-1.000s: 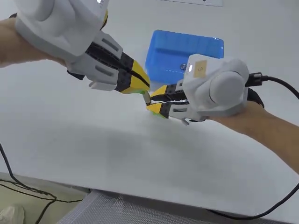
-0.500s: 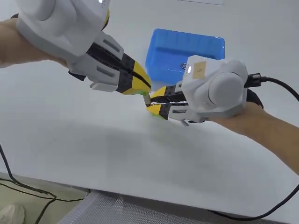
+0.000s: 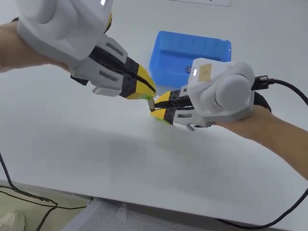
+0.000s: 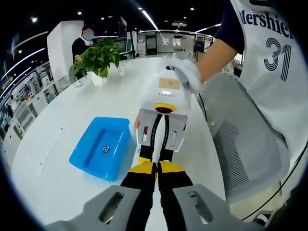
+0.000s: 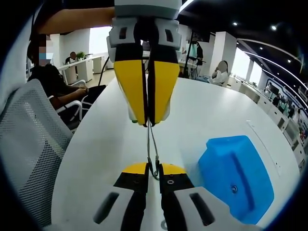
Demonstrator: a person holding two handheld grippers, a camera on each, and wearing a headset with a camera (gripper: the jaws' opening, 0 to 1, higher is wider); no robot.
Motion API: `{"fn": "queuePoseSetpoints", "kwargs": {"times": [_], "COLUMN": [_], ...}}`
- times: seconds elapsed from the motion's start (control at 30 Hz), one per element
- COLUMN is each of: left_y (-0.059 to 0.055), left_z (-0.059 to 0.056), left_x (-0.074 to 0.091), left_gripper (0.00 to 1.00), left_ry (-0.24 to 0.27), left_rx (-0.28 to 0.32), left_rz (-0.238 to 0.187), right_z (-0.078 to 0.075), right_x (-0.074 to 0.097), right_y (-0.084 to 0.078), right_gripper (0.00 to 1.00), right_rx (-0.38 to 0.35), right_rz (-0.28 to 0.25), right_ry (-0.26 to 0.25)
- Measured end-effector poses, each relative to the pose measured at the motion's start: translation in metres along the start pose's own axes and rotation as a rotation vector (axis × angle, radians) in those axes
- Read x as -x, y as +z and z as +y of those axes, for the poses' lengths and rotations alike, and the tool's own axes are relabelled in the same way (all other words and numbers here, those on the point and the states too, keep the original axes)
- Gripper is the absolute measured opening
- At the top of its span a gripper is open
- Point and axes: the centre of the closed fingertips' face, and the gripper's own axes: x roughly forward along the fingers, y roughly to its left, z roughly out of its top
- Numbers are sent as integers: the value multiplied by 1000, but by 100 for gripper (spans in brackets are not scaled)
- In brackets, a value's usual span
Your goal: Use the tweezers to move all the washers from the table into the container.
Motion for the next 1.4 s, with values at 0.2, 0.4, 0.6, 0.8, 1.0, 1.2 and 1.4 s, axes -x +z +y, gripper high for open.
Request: {"fn": "queuePoseSetpoints", "kwargs": {"times": [0.2, 0.4, 0.6, 0.8, 1.0, 1.2, 1.4], "left_y": [1, 8, 21, 35, 50, 68, 82], "left_z": [0, -3, -3, -3, 2, 9, 19], "left_x": [3, 6, 12, 17, 22, 27, 30], "left_gripper": [5, 5, 5, 5, 5, 5, 5], "left_ry": [2, -2, 3, 11, 23, 33, 40], "left_rx": [-2, -3, -25, -65, -113, -157, -196], "left_rz": [12, 6, 4, 3, -4, -7, -5], "right_z": [1, 1, -3, -7, -16, -30, -44], "right_x": [0, 6, 15, 27, 42, 56, 66], "right_y": [2, 6, 13, 22, 34, 44, 49], "right_gripper": [10, 10, 10, 10, 9, 9, 9], "right_rx": [-1, 8, 15, 27, 46, 61, 73], "right_rz": [1, 0, -8, -21, -30, -46, -53], "right_ry": [4, -2, -19, -43, -85, -131, -168]}}
